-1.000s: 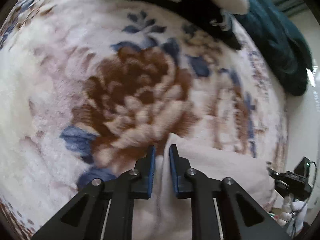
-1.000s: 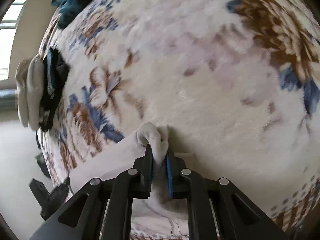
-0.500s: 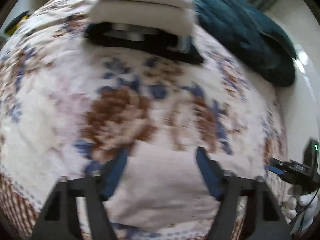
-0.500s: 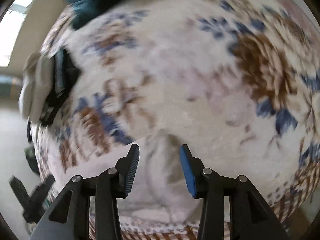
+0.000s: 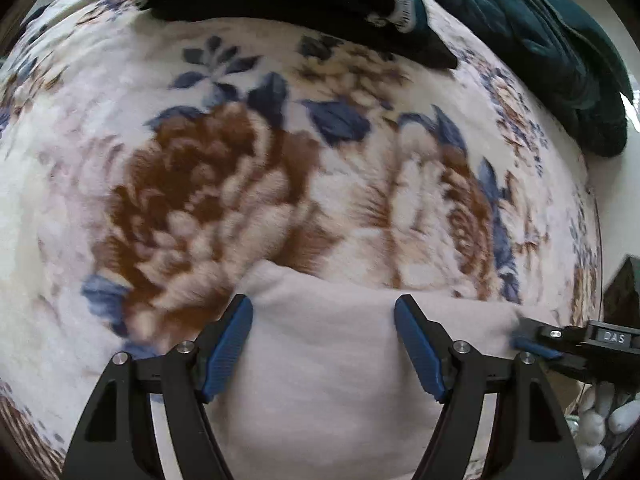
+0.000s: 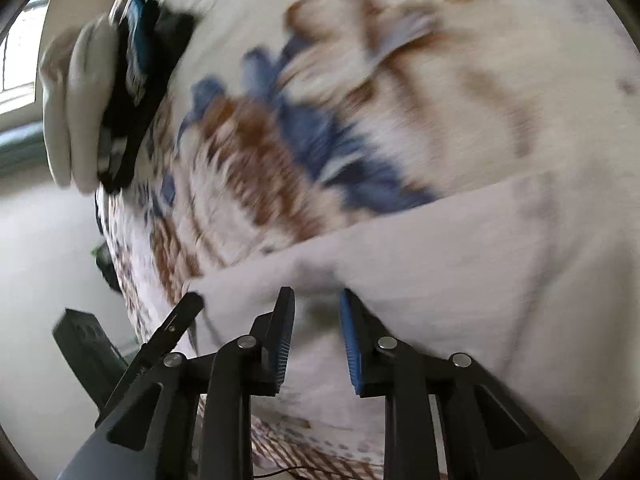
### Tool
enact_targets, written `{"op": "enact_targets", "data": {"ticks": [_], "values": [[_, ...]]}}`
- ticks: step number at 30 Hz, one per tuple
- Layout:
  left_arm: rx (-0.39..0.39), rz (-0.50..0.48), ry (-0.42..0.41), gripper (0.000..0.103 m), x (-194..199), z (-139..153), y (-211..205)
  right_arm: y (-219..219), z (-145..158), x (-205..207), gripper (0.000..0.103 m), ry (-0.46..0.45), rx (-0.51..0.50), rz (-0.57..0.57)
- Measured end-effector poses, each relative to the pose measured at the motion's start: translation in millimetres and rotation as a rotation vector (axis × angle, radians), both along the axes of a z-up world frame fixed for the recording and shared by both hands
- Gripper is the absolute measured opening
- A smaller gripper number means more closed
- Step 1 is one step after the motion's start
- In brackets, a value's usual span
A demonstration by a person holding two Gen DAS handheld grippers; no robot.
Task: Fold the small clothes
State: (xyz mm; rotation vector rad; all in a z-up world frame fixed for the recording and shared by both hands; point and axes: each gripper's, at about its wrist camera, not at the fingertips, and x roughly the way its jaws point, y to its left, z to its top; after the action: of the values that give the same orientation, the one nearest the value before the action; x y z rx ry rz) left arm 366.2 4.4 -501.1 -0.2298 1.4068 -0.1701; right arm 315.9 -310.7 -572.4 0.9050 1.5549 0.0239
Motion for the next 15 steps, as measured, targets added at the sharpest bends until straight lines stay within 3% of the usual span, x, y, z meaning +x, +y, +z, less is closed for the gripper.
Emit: {"op": "enact_targets", "data": {"ticks": [5,7,10,11,13,15], "values": [[-0.054,0.081,0.047,0.075,-1.2,-6.2,26.9,-49.3,1.5,-9.6,0.024,0.026,-0.037,-0.045],[-0.105,0.103,0.051,0.073,-2.9,2.4,32.5,-59.9,8.9,-10.8,0.03,0.019,-0.009,-0.051],[-0.225,0.139,0.001,0.073,-10.0,26.8,47.6,-75.5,42.0,-20.0,0.072,-0.052,-0.047,-0.046],[-0.255,0.149,-0.009,0.073,-13.5,32.2,55.4,-82.0,53.8,-28.2,0.081,-0.078,-0.077,-0.047],[-0.331,0.158,-0.023,0.076,-21.6,33.8,70.2,-93.0,61.8,-44.2,0.086,-0.09,-0.104,-0.049],[-0.361,0.156,-0.021,0.077,-29.6,23.0,83.8,-101.1,49.5,-61.8,0.087,-0.063,-0.069,-0.036]]}}
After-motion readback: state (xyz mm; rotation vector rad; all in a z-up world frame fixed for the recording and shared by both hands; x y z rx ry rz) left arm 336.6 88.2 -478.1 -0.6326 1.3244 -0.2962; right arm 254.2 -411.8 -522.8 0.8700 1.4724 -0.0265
